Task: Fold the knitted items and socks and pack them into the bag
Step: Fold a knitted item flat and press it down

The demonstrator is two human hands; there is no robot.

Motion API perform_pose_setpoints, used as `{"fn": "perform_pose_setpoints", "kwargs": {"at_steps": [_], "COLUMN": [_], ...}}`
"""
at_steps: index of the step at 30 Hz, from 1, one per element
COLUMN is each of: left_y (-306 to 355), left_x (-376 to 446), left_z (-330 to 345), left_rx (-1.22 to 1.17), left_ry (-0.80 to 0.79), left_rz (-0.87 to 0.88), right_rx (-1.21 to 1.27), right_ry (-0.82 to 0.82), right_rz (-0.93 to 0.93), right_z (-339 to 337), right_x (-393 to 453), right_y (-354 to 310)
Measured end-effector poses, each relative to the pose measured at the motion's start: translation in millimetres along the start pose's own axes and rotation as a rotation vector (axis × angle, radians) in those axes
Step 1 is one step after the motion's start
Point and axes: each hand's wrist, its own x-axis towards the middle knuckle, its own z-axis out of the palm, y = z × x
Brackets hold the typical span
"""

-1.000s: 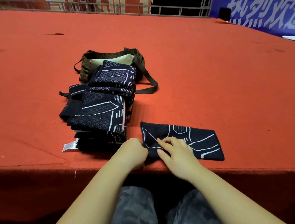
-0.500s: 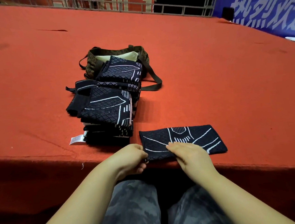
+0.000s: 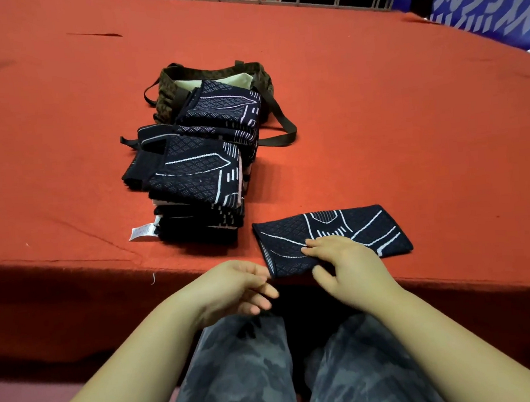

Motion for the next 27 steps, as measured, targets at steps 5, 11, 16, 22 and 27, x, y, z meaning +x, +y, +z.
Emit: {"fn": "perform_pose_setpoints", "kwargs": {"at_steps": [5,11,16,22,27], "left_y": [9.4,-1.0,-5.8,27.2,33.5], "left_x": [-4.1,3.3,26.9,59.8,88.8], "left_z": [15.9,34.8,55.9,104.5,131.2], "left_rx": [-0.078,0.116,0.358,0.862,1.271], "left_ry": [0.089,0.277,0.361,0.381,0.287], "left_rz": [0.083,0.378,0.652,0.628,0.591], "right_rx": [-0.037,0.190,0.556,0.491,0.274], "right_ry": [0.007,0.069,0.269,0.323,0.186], "right_rz": [-0.018,0.227,0.341,0.548,0.717], "right_z": [-1.7,1.3,-19.9,-57.8,-63.2], "right_x": [7.4,24.0,19.4,11.4,-4.6], "right_y": [-35.4,-48.1,-27.7,33.5,85.7]}}
